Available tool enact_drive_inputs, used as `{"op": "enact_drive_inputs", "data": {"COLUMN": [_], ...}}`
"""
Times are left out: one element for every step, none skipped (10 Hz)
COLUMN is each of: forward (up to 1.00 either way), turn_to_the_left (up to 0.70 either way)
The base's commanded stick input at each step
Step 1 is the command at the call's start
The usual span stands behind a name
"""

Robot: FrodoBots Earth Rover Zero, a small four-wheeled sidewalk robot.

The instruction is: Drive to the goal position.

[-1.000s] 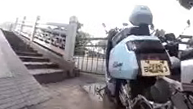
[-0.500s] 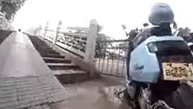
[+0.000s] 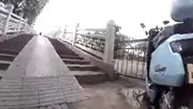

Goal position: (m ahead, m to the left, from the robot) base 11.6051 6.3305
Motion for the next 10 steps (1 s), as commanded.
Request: {"op": "enact_drive_inputs", "data": {"forward": [0.00, 0.00, 0.00, 0.00, 0.00, 0.00, 0.00, 0.00, 0.00, 0.00], "turn_to_the_left": [0.45, 0.45, 0.45, 0.45, 0.45, 0.45, 0.45, 0.45, 0.45, 0.04]}}
